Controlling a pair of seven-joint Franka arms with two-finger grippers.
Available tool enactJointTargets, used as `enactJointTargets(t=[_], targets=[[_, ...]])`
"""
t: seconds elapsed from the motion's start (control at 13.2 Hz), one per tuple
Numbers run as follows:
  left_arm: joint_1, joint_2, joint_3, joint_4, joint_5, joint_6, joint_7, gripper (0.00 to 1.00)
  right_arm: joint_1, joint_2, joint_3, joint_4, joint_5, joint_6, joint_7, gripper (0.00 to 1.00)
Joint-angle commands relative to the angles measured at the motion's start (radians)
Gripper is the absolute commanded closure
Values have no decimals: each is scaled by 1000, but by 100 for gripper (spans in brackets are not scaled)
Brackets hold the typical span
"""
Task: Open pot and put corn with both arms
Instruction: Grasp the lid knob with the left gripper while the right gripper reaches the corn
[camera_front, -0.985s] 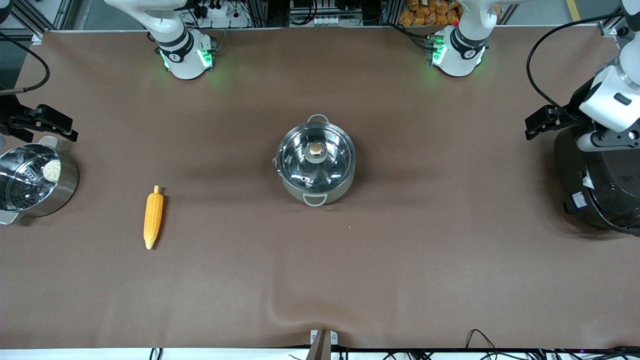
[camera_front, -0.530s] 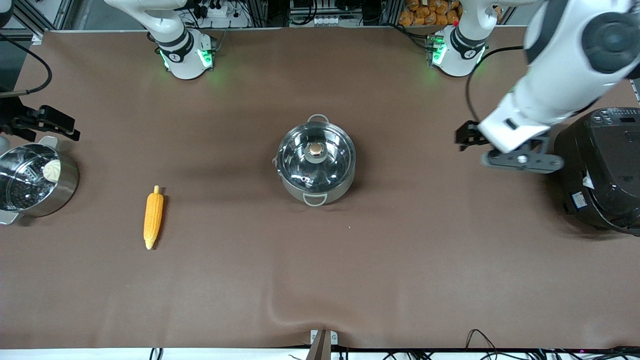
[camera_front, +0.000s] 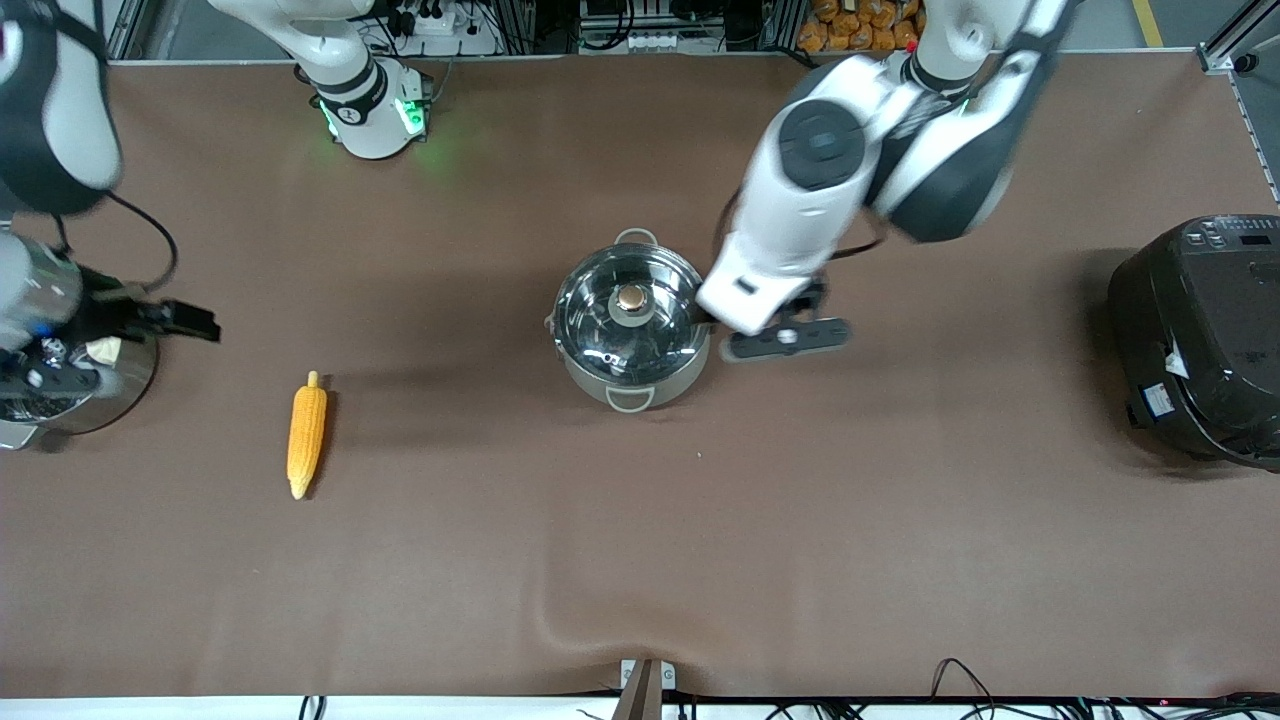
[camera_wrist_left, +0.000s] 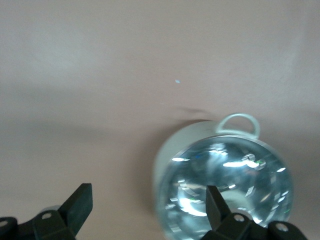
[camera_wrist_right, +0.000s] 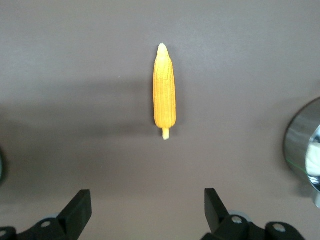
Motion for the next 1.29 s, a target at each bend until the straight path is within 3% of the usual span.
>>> enactJointTargets(t=[0.0, 0.23, 0.61, 0.83, 1.21], targets=[[-79, 71, 16, 67, 22, 3, -172, 0, -15, 52, 8, -69, 3, 116, 6, 0], [-144, 108, 30, 67, 22, 12, -228, 0, -27, 136, 8, -155, 1, 320, 5, 0], [-195, 164, 36, 66, 34, 64, -294, 0, -18, 262, 8, -172, -10, 478, -5, 0], [-224, 195, 36, 66, 56, 92, -328, 3, -10, 305, 8, -231, -71, 648, -6, 0], [-233, 204, 33, 61, 59, 106, -335, 14, -10, 379, 8, -235, -76, 720, -6, 0]])
